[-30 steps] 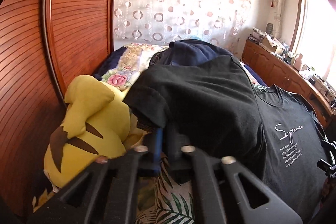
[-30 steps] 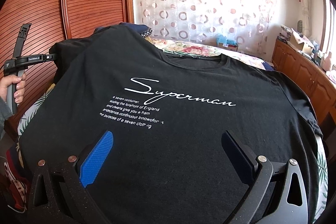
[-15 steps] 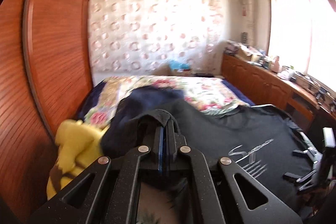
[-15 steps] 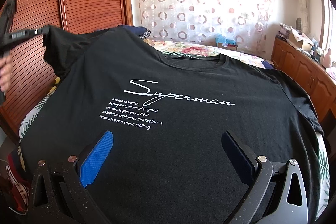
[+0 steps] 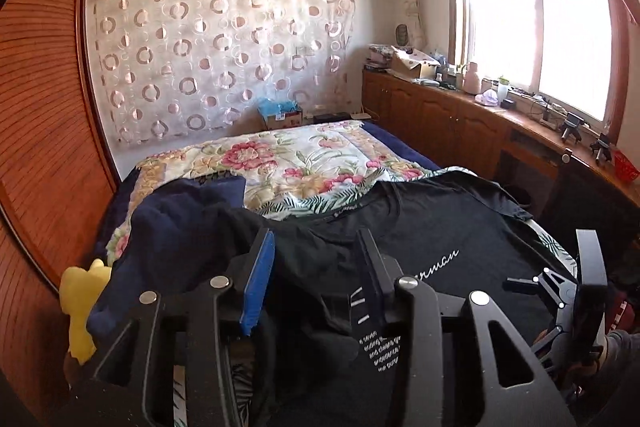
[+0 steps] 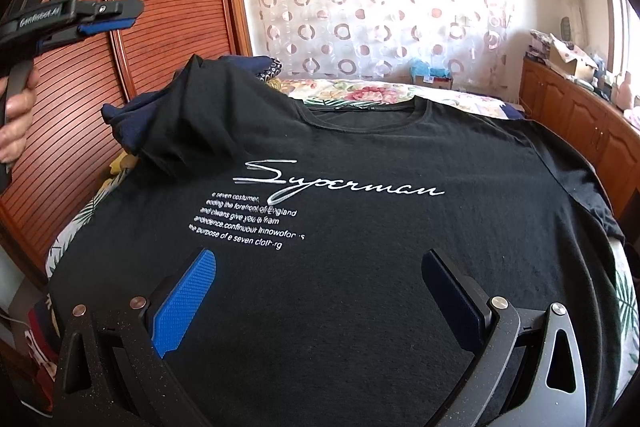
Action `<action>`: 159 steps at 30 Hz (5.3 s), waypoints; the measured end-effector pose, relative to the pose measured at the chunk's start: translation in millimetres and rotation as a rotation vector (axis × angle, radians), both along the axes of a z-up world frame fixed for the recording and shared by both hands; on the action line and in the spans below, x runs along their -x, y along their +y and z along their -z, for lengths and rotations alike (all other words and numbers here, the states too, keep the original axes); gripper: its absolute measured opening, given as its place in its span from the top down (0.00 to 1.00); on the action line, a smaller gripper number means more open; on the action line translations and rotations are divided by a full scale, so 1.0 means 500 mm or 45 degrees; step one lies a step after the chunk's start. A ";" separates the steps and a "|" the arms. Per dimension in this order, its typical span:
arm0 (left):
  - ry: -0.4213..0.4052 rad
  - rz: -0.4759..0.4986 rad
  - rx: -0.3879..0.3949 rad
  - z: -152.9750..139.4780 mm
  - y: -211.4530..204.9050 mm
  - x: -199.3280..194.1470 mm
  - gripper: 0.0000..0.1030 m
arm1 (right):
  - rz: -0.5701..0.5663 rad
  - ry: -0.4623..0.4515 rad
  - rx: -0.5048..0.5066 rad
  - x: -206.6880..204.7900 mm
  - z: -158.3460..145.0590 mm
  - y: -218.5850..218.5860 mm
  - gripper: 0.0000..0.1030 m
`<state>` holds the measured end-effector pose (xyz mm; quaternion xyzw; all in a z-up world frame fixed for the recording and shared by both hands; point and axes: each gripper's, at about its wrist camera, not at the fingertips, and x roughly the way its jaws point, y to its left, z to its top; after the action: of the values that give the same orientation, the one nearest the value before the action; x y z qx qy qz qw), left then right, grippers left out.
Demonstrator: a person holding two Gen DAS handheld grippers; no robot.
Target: Fold small clothes
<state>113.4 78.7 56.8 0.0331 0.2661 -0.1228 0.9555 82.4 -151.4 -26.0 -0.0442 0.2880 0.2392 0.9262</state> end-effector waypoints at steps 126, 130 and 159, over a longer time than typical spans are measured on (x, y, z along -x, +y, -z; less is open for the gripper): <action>0.438 -0.108 -0.071 0.308 -0.053 -0.084 0.18 | 0.426 0.311 0.101 -0.363 -0.013 -0.401 0.96; 0.438 -0.108 -0.071 0.309 -0.053 -0.084 0.18 | 0.427 0.273 0.156 -0.353 -0.029 -0.397 0.98; 0.438 -0.106 -0.070 0.310 -0.052 -0.085 0.17 | -0.088 0.115 0.205 -0.203 -0.126 -0.082 0.74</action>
<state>155.8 52.8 -98.2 0.0265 0.4301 -0.0796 0.8989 184.0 -192.5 37.0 -0.1175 0.3459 0.2489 0.8970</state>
